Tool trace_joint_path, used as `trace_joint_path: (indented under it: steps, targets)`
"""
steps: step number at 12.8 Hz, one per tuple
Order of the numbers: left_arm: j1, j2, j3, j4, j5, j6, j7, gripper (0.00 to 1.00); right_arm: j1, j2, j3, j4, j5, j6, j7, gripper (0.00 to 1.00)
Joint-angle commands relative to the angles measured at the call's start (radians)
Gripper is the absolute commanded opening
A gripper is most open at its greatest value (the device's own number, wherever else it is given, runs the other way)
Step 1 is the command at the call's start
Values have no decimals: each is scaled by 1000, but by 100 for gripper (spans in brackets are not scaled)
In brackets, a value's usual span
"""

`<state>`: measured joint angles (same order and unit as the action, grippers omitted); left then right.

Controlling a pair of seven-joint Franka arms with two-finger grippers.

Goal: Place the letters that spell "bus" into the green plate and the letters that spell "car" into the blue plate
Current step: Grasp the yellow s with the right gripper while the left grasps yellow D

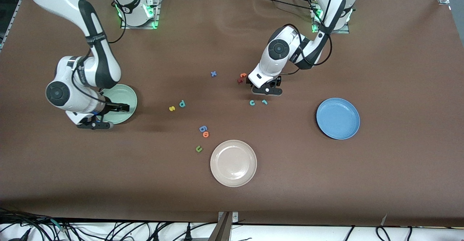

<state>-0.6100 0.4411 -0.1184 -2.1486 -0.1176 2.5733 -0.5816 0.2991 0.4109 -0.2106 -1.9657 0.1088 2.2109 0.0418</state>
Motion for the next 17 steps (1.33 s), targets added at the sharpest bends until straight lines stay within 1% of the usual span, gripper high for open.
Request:
trace_joint_path:
  steps: [1, 3, 5, 6, 8, 9, 12, 13, 14, 16, 17]
  targets:
    - [-24, -31, 11, -56, 26, 30, -23, 100, 2, 2, 94, 36, 14, -13, 135, 99]
    - [-34, -30, 11, -59, 26, 30, -26, 99, 12, 26, 144, 44, 12, 33, 190, 99]
    - [-45, -30, 11, -60, 26, 30, -46, 94, 41, 58, 171, 36, 14, 91, 190, 99]
    - [-53, -27, 11, -59, 26, 30, -59, 90, 64, 72, 171, 36, 14, 93, 191, 99]
    - [-63, -21, 13, -59, 26, 30, -66, 88, 98, 95, 171, 36, 14, 98, 210, 99]
    - [-63, -19, 13, -59, 35, 30, -67, 86, 115, 107, 171, 33, 14, 121, 208, 99]
    - [-63, -16, 13, -59, 49, 30, -89, 74, 130, 138, 171, 18, 12, 182, 208, 99]
    - [-63, -15, 13, -59, 49, 30, -87, 72, 130, 138, 171, 4, 12, 208, 208, 98]
    - [-63, -10, 13, -59, 49, 30, -87, 70, 130, 140, 171, -8, 12, 233, 207, 88]
    - [-63, -10, 13, -59, 49, 28, -89, 67, 130, 146, 171, -12, 12, 245, 207, 73]
    - [-63, -10, 13, -59, 49, 28, -89, 65, 130, 146, 171, -12, 12, 245, 208, 64]
